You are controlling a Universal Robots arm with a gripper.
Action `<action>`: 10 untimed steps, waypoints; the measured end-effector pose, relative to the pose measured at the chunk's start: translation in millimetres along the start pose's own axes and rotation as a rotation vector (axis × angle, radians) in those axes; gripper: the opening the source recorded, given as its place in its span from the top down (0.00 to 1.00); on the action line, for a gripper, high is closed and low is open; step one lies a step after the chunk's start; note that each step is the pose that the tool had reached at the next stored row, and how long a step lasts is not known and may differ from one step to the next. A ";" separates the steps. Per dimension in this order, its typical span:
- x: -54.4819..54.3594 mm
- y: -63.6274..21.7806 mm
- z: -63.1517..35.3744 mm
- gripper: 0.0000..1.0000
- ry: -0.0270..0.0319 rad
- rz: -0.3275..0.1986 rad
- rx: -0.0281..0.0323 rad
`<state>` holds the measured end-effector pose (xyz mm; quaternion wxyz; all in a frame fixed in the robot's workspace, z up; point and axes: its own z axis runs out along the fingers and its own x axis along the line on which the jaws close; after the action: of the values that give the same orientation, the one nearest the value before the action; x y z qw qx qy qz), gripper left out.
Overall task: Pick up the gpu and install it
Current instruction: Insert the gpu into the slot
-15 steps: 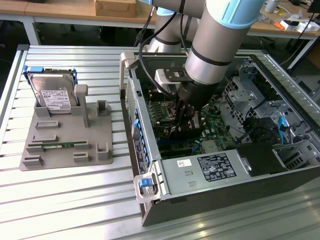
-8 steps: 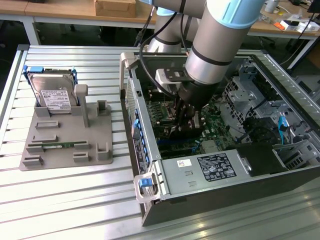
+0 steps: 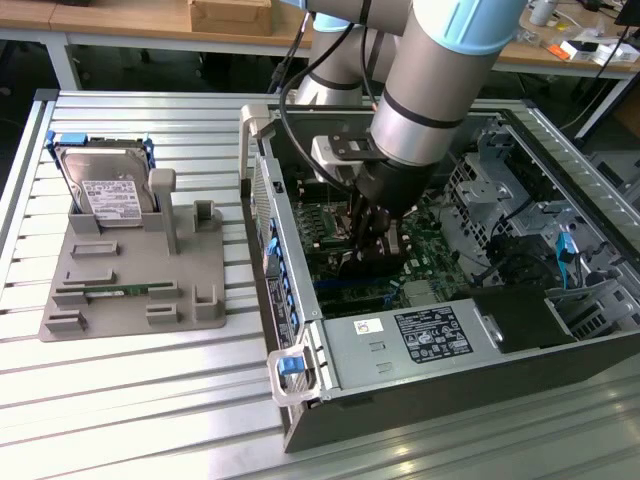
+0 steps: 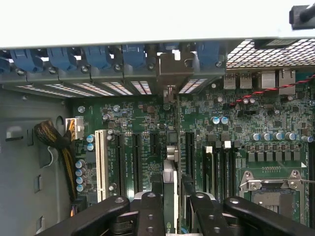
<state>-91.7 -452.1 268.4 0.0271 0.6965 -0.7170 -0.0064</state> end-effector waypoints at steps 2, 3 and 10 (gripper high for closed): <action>-1.3 0.0 0.0 0.74 0.0000 0.000 0.0000; -1.6 0.0 0.0 0.74 -0.0001 0.000 0.0000; -1.7 -0.3 0.7 0.74 0.0001 0.000 -0.0001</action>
<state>-91.4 -450.5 267.6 0.0271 0.6965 -0.7170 -0.0064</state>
